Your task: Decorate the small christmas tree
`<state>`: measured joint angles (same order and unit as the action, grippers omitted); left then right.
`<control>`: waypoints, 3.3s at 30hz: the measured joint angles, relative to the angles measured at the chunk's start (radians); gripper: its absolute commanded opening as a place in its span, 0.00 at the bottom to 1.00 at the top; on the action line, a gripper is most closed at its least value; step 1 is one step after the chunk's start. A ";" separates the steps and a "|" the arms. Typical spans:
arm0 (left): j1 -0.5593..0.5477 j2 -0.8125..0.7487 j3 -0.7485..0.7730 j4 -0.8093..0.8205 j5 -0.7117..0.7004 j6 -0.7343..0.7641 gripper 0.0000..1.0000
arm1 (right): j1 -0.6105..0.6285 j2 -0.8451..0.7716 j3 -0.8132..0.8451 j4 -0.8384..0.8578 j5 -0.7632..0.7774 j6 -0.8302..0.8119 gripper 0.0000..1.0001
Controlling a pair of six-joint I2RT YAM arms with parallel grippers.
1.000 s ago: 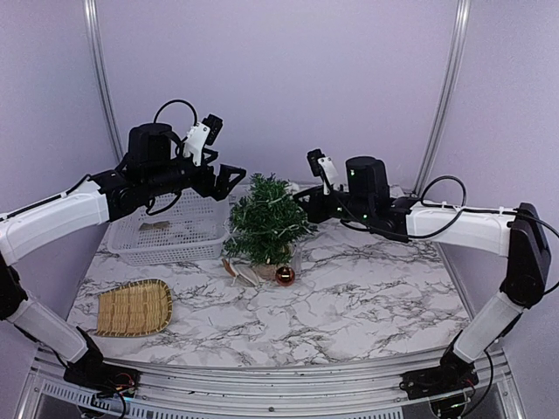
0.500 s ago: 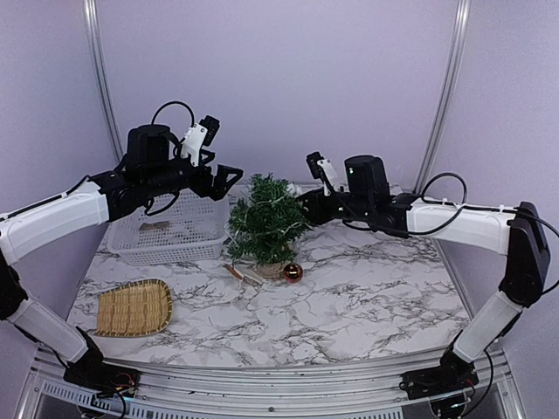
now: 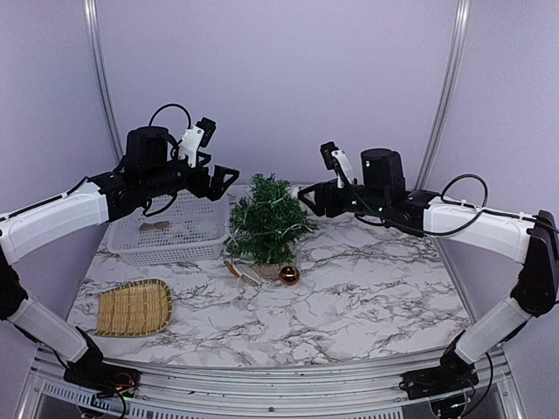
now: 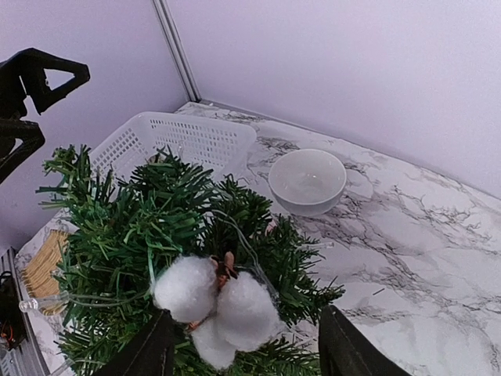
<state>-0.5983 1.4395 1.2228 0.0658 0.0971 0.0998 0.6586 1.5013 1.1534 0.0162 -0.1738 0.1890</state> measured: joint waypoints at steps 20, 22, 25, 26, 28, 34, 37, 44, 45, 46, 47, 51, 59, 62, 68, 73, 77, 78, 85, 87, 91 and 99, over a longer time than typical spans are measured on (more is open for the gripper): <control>0.055 0.000 -0.003 -0.025 -0.007 -0.070 0.99 | -0.013 0.086 0.002 0.028 -0.106 -0.003 0.41; 0.076 0.000 0.000 -0.053 -0.013 -0.113 0.99 | -0.013 0.082 0.002 0.027 -0.105 -0.004 0.48; 0.113 0.010 0.014 -0.100 -0.033 -0.186 0.99 | -0.013 0.071 0.002 0.023 -0.097 -0.006 0.54; 0.126 0.016 0.020 -0.117 -0.042 -0.211 0.99 | -0.013 0.063 0.002 0.022 -0.093 -0.006 0.57; 0.158 0.029 0.031 -0.158 -0.061 -0.262 0.99 | -0.013 0.042 0.002 0.018 -0.083 -0.007 0.61; 0.257 0.060 0.040 -0.259 -0.119 -0.377 0.99 | -0.014 -0.024 0.002 0.011 -0.055 -0.010 0.72; 0.328 0.084 0.045 -0.321 -0.165 -0.436 0.99 | -0.018 -0.043 0.002 0.003 -0.042 -0.014 0.74; 0.477 0.220 0.081 -0.447 -0.174 -0.517 0.99 | -0.025 -0.062 0.002 -0.042 -0.016 -0.018 0.79; 0.492 0.246 0.084 -0.461 -0.169 -0.517 0.99 | -0.025 -0.065 0.003 -0.046 -0.013 -0.018 0.79; 0.499 0.267 0.089 -0.470 -0.165 -0.513 0.99 | -0.025 -0.067 0.006 -0.051 -0.011 -0.018 0.80; 0.505 0.293 0.097 -0.481 -0.164 -0.507 0.99 | -0.025 -0.069 0.009 -0.054 -0.007 -0.018 0.80; 0.512 0.389 0.145 -0.505 -0.167 -0.467 0.99 | -0.027 -0.077 0.011 -0.063 0.000 -0.018 0.81; 0.521 0.563 0.292 -0.511 -0.166 -0.315 0.99 | -0.029 -0.080 0.017 -0.088 0.005 -0.018 0.82; 0.521 0.610 0.320 -0.512 -0.165 -0.261 0.99 | -0.029 -0.080 0.026 -0.095 0.007 -0.018 0.82; 0.533 0.680 0.345 -0.513 -0.147 -0.192 0.97 | -0.029 -0.080 0.040 -0.103 0.009 -0.019 0.82; 0.541 0.688 0.345 -0.520 -0.059 -0.185 0.88 | -0.031 -0.080 0.047 -0.105 0.009 -0.024 0.83; 0.540 0.684 0.319 -0.514 0.032 -0.201 0.84 | -0.034 -0.079 0.047 -0.105 0.009 -0.026 0.82; 0.540 0.678 0.310 -0.508 0.055 -0.207 0.83 | -0.035 -0.079 0.047 -0.105 0.009 -0.026 0.83; 0.517 0.631 0.249 -0.511 0.203 -0.231 0.76 | -0.035 -0.066 0.057 -0.106 0.007 -0.033 0.83; 0.513 0.613 0.239 -0.518 0.225 -0.229 0.75 | -0.035 -0.064 0.060 -0.106 0.006 -0.033 0.83; 0.503 0.562 0.236 -0.523 0.222 -0.191 0.75 | -0.035 -0.063 0.060 -0.106 0.002 -0.033 0.83; 0.505 0.504 0.233 -0.541 0.180 0.112 0.69 | -0.035 -0.063 0.060 -0.107 -0.001 -0.034 0.83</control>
<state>-0.0933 1.9438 1.4563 -0.4751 0.2771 0.2119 0.6231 1.4380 1.2133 -0.0906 -0.1749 0.1555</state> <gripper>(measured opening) 0.715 0.828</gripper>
